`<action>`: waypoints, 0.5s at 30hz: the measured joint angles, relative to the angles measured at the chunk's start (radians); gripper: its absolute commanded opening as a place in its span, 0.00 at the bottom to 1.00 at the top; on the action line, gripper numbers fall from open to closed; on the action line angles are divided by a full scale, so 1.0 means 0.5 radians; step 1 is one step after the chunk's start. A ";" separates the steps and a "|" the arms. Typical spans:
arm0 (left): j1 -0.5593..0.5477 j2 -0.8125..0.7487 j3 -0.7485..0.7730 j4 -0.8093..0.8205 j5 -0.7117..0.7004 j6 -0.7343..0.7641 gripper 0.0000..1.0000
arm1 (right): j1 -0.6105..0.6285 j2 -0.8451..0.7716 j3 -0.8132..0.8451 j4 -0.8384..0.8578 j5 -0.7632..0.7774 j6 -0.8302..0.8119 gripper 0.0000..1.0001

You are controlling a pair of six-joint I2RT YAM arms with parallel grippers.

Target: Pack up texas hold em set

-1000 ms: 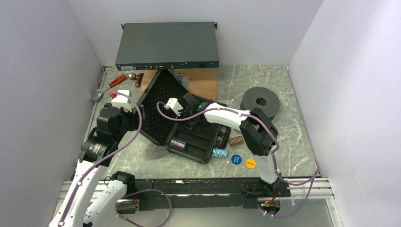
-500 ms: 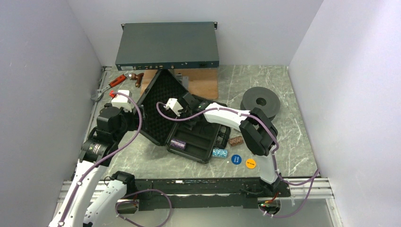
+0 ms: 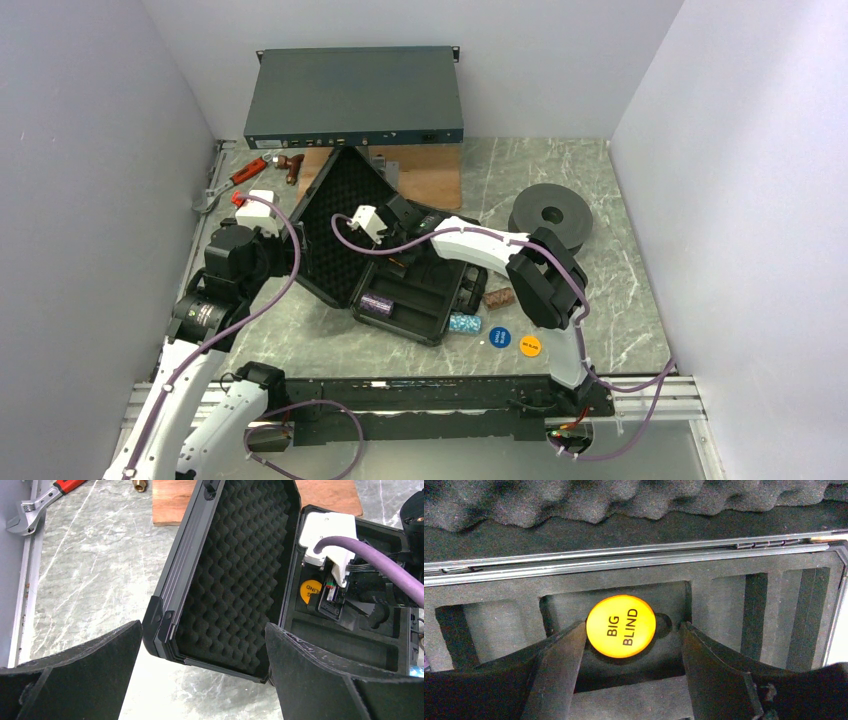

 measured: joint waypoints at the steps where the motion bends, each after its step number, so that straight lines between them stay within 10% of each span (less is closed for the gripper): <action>1: 0.002 0.000 0.000 0.000 0.000 0.000 0.99 | 0.000 0.000 0.000 0.000 0.002 0.000 0.73; 15: 0.011 0.000 0.000 0.000 0.001 0.000 0.99 | 0.006 -0.026 -0.012 0.000 0.014 0.006 0.78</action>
